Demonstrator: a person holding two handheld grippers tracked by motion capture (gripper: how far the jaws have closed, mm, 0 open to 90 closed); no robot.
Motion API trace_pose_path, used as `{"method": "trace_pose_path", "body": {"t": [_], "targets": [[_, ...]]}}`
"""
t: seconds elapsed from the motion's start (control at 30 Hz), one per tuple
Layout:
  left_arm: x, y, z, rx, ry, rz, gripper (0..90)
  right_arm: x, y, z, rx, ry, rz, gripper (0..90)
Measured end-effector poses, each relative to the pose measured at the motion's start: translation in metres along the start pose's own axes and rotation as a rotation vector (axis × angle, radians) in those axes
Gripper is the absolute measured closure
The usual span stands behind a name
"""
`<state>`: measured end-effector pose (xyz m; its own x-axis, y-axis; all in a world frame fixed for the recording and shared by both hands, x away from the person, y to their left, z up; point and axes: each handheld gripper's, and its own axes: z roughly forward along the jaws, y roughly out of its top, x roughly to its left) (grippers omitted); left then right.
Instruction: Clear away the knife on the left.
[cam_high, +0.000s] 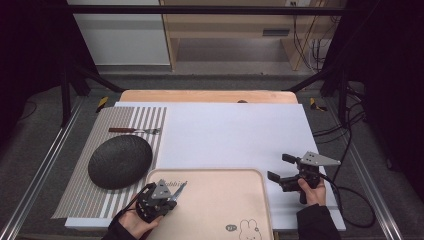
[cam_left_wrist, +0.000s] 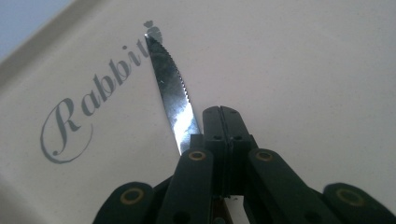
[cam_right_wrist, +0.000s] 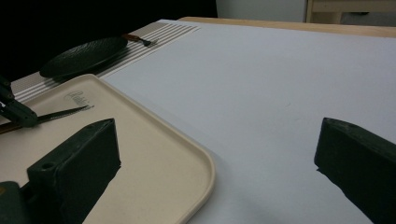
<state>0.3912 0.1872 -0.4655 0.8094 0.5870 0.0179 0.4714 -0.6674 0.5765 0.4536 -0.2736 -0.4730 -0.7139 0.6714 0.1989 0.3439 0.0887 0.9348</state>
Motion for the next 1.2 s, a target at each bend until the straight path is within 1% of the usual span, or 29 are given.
{"method": "trace_pose_path", "body": {"t": [0.23, 0.43, 1.0, 1.2], "targets": [[0.002, -0.001, 0.001, 0.011, 0.019, 0.002, 90.0, 0.0, 0.0, 0.0, -0.001, -0.001, 0.0, 0.2], [0.008, -0.004, -0.002, 0.012, 0.03, -0.016, 90.0, 0.0, 0.0, 0.0, -0.001, -0.001, 0.0, 0.2], [0.022, -0.011, -0.01, 0.013, 0.063, -0.047, 90.0, 0.0, 0.0, 0.0, -0.001, -0.002, -0.001, 0.2], [0.025, -0.013, -0.011, 0.018, 0.064, -0.054, 90.0, 0.0, 0.0, 0.0, 0.0, -0.002, -0.001, 0.3]]}}
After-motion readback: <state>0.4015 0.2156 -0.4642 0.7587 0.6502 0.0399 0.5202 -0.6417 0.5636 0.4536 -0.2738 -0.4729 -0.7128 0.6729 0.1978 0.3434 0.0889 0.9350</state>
